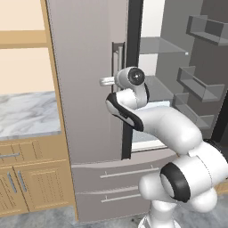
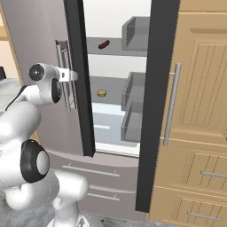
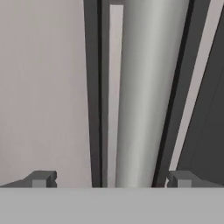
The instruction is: Retrieve the sausage and cheese from the fridge and place them on the cutting board on the counter.
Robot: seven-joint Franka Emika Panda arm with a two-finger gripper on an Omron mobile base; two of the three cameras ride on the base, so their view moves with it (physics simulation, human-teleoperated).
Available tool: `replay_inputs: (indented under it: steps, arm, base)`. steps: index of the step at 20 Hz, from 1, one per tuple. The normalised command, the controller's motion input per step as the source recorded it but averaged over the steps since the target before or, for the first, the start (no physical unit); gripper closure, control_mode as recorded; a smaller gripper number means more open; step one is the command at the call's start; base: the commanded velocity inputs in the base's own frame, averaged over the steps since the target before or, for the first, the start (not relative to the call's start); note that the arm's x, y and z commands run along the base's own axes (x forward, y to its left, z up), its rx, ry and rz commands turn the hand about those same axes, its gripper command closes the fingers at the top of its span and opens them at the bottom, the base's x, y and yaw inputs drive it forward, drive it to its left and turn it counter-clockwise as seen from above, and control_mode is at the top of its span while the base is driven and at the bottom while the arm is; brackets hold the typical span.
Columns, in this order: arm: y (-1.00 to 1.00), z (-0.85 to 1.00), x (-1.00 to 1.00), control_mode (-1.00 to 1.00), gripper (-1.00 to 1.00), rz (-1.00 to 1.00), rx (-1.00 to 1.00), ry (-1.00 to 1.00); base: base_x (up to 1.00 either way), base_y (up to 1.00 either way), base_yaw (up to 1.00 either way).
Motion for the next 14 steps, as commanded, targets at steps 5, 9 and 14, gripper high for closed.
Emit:
replay_inputs:
  steps: [5, 9, 14]
  arm:
    - [0.01, -0.06, 0.50, -1.00, -1.00, 0.00, 0.00, 0.00]
    - [0.09, -0.04, 0.20, -1.00, 1.00, 0.00, 0.00, 0.00]
    - [0.30, 0.02, -0.62, -1.00, 1.00, 0.00, 0.00, 0.00]
  base:
    - [0.00, 0.00, 0.00]
    - [0.00, 0.00, 0.00]
    - [0.00, 0.00, 0.00]
